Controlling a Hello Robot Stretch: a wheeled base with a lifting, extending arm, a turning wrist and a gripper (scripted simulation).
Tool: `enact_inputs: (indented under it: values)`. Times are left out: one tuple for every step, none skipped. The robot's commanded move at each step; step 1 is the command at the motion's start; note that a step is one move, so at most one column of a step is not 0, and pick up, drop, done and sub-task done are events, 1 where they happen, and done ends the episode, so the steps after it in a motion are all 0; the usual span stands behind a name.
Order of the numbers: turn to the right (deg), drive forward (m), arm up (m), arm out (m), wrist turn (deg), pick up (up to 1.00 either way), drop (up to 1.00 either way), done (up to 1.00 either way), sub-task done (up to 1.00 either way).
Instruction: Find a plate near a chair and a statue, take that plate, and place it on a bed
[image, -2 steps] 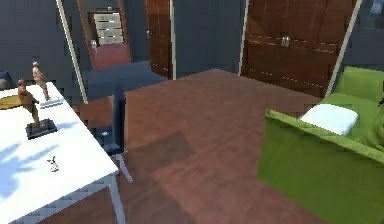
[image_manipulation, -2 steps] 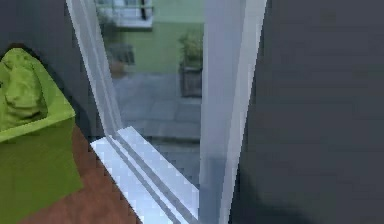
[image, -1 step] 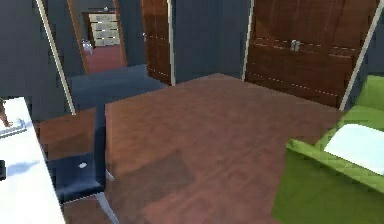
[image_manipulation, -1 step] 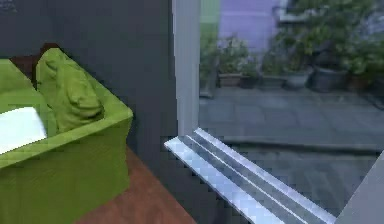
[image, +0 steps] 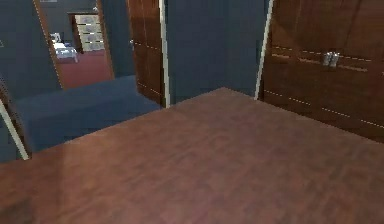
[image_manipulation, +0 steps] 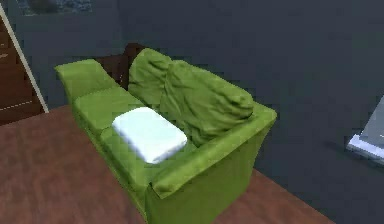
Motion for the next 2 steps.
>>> enact_inputs:
  values:
    - [0.0,0.25,0.0,0.0,0.0,0.0,0.0,0.0,0.0]
    - [-30.0,0.0,0.0,0.0,0.0,0.0,0.0,0.0,0.0]
